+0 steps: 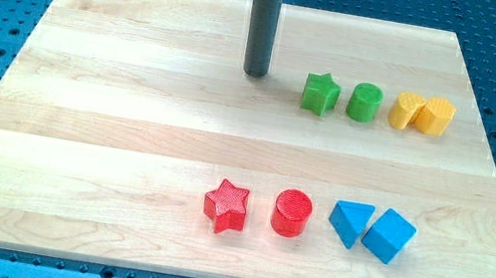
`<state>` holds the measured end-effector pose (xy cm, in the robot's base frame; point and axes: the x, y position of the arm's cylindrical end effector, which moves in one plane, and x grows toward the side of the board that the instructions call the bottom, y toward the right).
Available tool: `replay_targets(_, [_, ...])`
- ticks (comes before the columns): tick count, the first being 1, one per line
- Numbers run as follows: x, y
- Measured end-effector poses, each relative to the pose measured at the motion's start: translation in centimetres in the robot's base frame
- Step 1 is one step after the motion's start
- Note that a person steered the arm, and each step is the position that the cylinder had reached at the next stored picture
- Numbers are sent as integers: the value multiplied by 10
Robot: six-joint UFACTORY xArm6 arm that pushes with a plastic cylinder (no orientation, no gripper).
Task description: Push the red circle into the yellow blocks
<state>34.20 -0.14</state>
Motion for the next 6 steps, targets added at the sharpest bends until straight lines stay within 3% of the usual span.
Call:
replay_targets(3, [37,0])
replay_targets(4, [86,-2])
replay_targets(6, [161,69])
